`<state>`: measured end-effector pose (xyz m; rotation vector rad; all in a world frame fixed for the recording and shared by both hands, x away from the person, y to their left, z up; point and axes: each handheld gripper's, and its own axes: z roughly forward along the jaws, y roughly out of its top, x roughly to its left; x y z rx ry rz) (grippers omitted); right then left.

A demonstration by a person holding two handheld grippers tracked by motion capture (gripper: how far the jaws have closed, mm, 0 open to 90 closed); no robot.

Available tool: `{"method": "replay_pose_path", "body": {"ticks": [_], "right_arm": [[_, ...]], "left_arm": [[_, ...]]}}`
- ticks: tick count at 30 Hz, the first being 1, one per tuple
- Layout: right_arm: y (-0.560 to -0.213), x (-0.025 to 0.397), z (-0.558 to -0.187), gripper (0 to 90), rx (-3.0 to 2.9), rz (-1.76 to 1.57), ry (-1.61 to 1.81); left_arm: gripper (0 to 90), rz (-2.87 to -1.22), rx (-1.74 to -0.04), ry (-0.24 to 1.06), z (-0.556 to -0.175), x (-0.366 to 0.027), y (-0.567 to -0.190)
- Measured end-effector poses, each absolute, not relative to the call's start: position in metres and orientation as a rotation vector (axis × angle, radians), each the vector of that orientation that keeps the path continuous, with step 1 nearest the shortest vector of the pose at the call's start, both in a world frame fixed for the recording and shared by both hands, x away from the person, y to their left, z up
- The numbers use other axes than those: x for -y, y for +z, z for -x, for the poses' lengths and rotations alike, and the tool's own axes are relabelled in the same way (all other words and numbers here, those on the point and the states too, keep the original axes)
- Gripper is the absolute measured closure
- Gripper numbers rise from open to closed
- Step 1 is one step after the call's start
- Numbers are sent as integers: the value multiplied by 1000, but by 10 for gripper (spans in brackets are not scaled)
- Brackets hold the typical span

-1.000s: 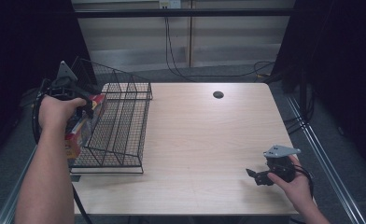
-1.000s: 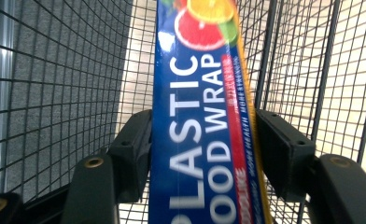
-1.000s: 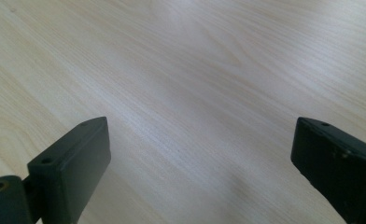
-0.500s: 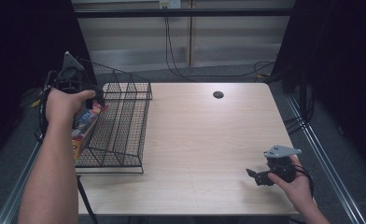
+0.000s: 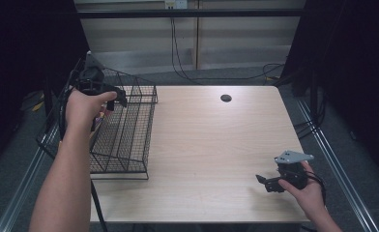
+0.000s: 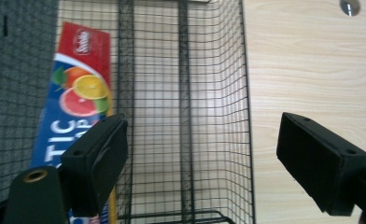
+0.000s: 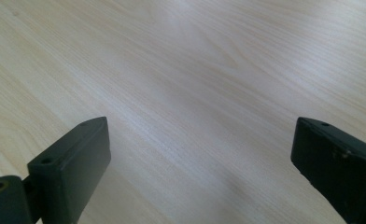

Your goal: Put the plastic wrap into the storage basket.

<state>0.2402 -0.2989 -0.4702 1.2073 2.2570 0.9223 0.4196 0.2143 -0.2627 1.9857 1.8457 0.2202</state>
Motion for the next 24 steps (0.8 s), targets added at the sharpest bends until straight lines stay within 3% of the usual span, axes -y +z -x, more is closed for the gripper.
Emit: {"method": "replay_pose_path", "body": {"ticks": [24], "right_arm": [[-469,299,-240,47,-2250,-1203,920]], "left_arm": [[157,-2016,-1689,134,-418,-167,-288]]}}
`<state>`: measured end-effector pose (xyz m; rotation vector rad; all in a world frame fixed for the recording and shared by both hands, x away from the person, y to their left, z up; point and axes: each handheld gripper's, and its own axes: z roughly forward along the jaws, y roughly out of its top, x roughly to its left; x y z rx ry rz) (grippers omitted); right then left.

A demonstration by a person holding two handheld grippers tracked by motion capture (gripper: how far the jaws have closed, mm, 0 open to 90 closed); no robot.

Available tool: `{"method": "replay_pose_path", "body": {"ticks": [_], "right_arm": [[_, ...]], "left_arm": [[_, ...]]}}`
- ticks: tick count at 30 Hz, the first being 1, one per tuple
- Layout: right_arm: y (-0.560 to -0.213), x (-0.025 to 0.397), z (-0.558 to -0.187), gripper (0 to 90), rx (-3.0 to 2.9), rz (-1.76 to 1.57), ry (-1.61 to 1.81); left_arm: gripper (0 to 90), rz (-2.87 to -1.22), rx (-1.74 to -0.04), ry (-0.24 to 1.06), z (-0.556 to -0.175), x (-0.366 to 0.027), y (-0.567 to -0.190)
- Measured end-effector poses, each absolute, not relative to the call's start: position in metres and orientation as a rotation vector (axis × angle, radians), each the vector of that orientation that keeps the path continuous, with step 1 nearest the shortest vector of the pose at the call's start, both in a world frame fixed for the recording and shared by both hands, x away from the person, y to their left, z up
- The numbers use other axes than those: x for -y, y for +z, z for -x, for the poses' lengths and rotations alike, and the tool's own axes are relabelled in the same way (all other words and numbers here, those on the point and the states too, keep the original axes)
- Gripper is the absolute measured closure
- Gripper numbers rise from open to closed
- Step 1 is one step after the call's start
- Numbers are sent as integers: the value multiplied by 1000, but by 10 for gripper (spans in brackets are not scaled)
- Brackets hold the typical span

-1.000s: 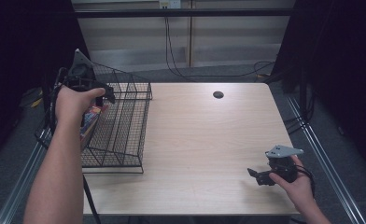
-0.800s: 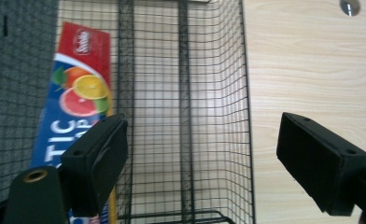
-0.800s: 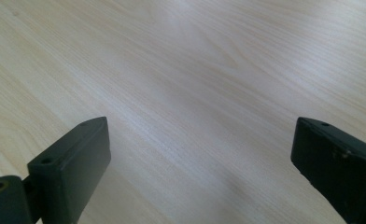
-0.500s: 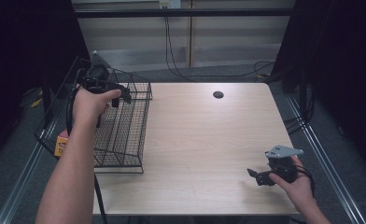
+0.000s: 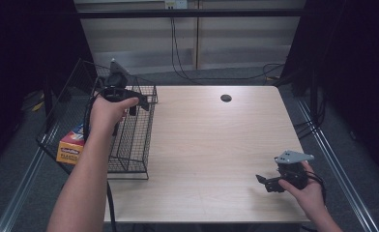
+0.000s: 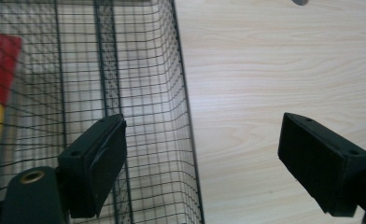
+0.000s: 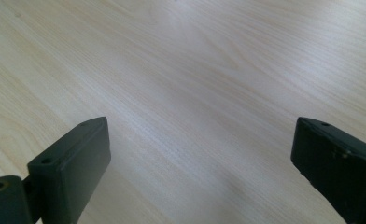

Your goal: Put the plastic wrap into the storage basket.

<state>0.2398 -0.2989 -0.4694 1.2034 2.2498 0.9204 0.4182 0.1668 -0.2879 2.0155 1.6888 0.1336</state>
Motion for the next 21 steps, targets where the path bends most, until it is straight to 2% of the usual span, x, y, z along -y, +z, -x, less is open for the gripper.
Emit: {"method": "replay_pose_path", "body": {"ticks": [21], "right_arm": [[-470,300,-240,46,-2249,-1197,917]], "left_arm": [[121,-2089,-1477,53,-411,-119,-316]]}}
